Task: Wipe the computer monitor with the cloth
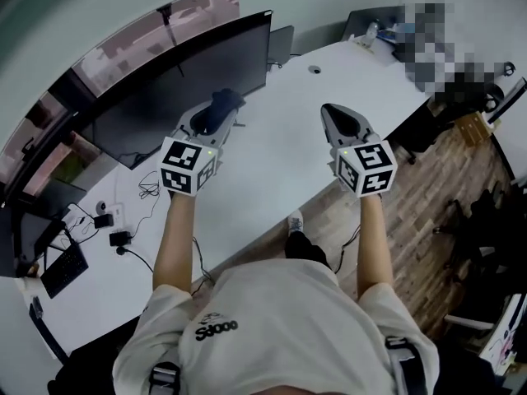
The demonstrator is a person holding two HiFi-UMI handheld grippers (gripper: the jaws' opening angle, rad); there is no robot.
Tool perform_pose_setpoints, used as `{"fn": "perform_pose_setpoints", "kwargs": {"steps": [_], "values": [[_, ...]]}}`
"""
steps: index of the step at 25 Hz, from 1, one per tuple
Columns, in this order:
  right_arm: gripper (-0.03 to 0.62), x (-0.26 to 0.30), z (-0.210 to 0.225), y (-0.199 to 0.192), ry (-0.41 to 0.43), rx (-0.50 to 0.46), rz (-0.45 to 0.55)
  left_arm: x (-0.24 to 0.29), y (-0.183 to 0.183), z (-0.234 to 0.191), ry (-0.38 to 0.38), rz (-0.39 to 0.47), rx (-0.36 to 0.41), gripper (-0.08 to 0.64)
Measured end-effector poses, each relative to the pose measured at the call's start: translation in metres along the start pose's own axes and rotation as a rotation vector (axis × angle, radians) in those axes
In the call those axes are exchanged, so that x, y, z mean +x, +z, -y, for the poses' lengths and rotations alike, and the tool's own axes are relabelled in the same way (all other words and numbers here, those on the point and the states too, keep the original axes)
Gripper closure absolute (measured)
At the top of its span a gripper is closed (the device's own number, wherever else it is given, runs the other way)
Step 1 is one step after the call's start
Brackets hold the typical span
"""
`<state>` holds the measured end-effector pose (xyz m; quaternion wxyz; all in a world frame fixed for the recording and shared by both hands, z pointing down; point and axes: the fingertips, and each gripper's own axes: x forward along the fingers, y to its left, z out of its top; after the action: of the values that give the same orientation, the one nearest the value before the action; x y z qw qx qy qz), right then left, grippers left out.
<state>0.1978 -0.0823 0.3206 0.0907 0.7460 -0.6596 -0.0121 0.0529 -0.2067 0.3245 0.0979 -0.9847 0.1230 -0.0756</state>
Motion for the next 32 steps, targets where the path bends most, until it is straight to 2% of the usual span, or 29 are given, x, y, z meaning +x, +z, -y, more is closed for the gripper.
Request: {"fn": "perform_pose_setpoints", "kwargs": {"steps": [5, 8, 9, 11, 14, 16, 18, 21, 27, 32], "values": [[0.586, 0.054, 0.046, 0.012, 0.081, 0.027, 0.065, 0.058, 0.022, -0.024, 0.047, 0.022, -0.037, 0.439], [0.586, 0.084, 0.077, 0.029, 0.142, 0.070, 0.132, 0.091, 0.042, -0.041, 0.089, 0.036, -0.005, 0.439], [0.586, 0.095, 0.087, 0.032, 0.154, 0.049, 0.132, 0.103, 0.049, -0.048, 0.107, 0.040, 0.003, 0.439], [0.586, 0.114, 0.103, 0.030, 0.176, -0.054, 0.103, 0.127, 0.067, -0.063, 0.146, 0.050, 0.009, 0.439], [0.586, 0.139, 0.122, 0.022, 0.249, -0.179, 0.056, 0.158, 0.103, -0.081, 0.185, 0.090, 0.045, 0.439], [0.586, 0.159, 0.140, 0.022, 0.282, -0.168, 0.048, 0.180, 0.128, -0.092, 0.203, 0.123, 0.068, 0.439], [0.586, 0.176, 0.156, 0.024, 0.311, -0.130, 0.051, 0.205, 0.145, -0.105, 0.230, 0.137, 0.055, 0.438], [0.586, 0.196, 0.170, 0.026, 0.359, -0.110, 0.058, 0.244, 0.153, -0.123, 0.274, 0.092, 0.046, 0.437], [0.586, 0.216, 0.181, 0.018, 0.446, -0.083, 0.088, 0.302, 0.132, -0.130, 0.338, -0.072, 0.150, 0.439], [0.586, 0.228, 0.189, 0.014, 0.493, -0.059, 0.098, 0.321, 0.110, -0.135, 0.384, -0.151, 0.125, 0.439]]}}
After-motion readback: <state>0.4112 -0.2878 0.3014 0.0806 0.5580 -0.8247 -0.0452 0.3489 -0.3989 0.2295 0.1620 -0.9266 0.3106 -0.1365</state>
